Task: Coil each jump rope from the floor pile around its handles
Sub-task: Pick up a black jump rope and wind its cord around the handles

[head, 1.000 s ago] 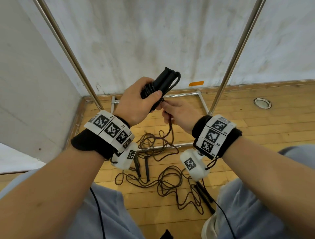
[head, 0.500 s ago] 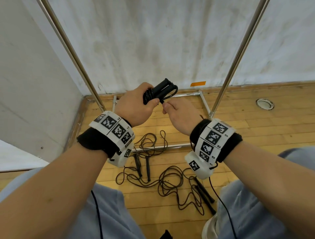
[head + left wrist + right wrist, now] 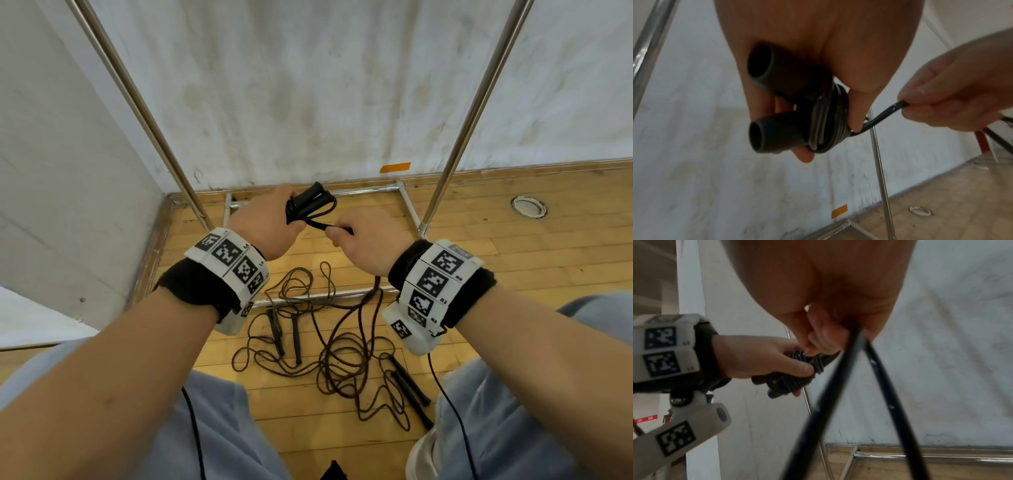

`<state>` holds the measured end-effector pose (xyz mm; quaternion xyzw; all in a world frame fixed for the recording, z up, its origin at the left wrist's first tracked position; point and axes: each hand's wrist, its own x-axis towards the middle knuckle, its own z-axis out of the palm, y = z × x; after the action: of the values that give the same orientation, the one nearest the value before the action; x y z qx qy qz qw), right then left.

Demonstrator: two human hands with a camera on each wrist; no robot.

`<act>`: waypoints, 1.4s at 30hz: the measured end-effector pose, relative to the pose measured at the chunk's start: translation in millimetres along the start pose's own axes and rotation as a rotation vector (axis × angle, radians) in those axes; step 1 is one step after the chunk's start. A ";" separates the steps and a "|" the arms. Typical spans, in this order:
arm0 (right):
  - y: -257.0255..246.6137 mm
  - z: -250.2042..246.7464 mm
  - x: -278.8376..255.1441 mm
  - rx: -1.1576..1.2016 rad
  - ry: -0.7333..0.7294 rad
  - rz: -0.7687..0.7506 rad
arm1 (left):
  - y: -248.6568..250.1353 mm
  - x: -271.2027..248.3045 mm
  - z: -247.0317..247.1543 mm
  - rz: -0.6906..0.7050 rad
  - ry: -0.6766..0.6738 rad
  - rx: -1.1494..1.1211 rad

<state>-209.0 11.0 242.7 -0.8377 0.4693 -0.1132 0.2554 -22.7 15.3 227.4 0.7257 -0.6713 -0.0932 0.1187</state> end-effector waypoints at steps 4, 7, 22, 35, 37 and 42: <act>-3.3 -4.9 -3.9 0.054 -0.037 -0.056 | 2.7 -2.9 6.9 0.006 -0.046 0.093; -4.8 -8.0 -4.9 0.069 -0.053 -0.069 | 10.8 -5.5 7.8 0.023 -0.086 0.134; 3.3 -25.6 8.0 -0.026 0.198 -0.091 | 42.9 -31.3 3.2 0.254 -0.075 -0.070; 25.7 -38.2 17.1 0.268 0.030 -0.019 | 43.6 -38.8 -6.7 0.417 -0.087 -0.086; 28.1 -37.7 17.0 0.333 0.007 -0.025 | 43.8 -42.1 -9.7 0.448 -0.086 -0.151; 27.7 -28.4 17.3 0.676 -0.028 -0.006 | 45.7 -47.4 -18.4 0.415 -0.040 -0.343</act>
<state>-232.1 -24.6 251.1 -0.7084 0.3993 -0.2518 0.5247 -64.6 60.2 257.4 0.5398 -0.7823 -0.1936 0.2431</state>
